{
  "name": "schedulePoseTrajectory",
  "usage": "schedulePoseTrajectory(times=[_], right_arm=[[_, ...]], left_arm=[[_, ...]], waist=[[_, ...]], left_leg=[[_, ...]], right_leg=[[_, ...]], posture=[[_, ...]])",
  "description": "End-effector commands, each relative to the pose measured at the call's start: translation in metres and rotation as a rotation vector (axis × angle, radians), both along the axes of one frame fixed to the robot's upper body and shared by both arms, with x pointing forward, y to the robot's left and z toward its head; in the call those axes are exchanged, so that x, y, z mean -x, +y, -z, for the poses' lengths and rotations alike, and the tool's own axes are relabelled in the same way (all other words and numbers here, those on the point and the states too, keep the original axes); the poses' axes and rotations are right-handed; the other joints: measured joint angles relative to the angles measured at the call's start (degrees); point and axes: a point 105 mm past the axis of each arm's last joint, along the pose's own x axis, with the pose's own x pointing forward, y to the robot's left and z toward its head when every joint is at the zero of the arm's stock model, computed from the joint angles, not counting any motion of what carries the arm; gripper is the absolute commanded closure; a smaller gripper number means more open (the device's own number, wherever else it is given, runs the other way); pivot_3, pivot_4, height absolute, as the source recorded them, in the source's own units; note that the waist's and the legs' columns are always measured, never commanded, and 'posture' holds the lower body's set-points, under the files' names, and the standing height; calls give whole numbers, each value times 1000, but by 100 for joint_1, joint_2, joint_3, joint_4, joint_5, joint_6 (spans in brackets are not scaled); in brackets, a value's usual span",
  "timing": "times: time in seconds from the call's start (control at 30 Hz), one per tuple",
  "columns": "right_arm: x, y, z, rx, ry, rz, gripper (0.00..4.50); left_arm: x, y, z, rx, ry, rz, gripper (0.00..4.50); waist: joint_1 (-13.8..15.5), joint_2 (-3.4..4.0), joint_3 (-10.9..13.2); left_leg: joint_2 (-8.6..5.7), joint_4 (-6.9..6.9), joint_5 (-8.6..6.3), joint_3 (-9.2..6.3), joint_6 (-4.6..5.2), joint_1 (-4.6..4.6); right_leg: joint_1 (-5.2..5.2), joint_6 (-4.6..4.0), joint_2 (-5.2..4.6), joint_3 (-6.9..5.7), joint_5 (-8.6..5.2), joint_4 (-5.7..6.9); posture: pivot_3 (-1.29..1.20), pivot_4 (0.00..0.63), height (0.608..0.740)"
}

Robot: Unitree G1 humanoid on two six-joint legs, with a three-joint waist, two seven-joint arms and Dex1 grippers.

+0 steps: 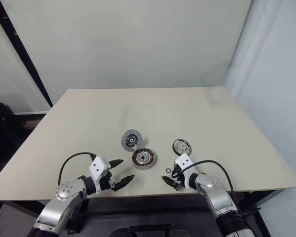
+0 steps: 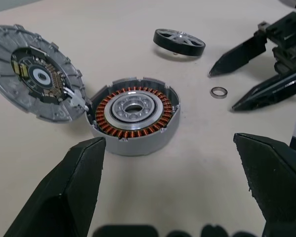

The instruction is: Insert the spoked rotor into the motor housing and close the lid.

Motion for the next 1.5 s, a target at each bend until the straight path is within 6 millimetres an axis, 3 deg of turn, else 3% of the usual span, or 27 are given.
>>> schedulePoseTrajectory(times=[0.03,0.13,0.5,0.77,1.03,1.5], right_arm=[[-9,4,-10,-3,-55,-7,0],[-9,5,-8,1,-47,-4,0],[-9,2,-12,4,-56,-5,3697],[-22,10,-40,-94,-105,21,3697],[-42,37,-70,-85,-159,-36,3697],[-60,91,-68,-48,-143,-124,3697]], left_arm=[[-4,-3,-11,-1,-53,18,60],[-3,-4,-11,-3,-52,20,60],[-2,-4,-10,-7,-52,17,0],[-3,2,-10,-14,-51,-1,0],[-7,12,-12,-29,-70,-25,0],[-13,25,-15,-56,-106,-54,0]], waist=[[0,0,0],[-1,0,0],[-1,0,0],[-2,0,0],[-1,1,0],[-3,1,0]], left_leg=[[0,0,0,0,0,0],[0,0,0,0,0,2],[1,-1,0,1,0,2],[1,-1,0,2,0,3],[2,-1,0,2,0,2],[2,-6,0,6,0,-2]], right_leg=[[0,0,0,0,0,0],[1,0,0,0,0,0],[1,0,0,1,0,0],[0,0,1,2,0,2],[-2,0,1,2,0,3],[-7,2,1,2,2,4]], posture=[[0,0,740],[0,0,740],[0,0,740],[0,0,740],[0,0,740],[0,0,740]])
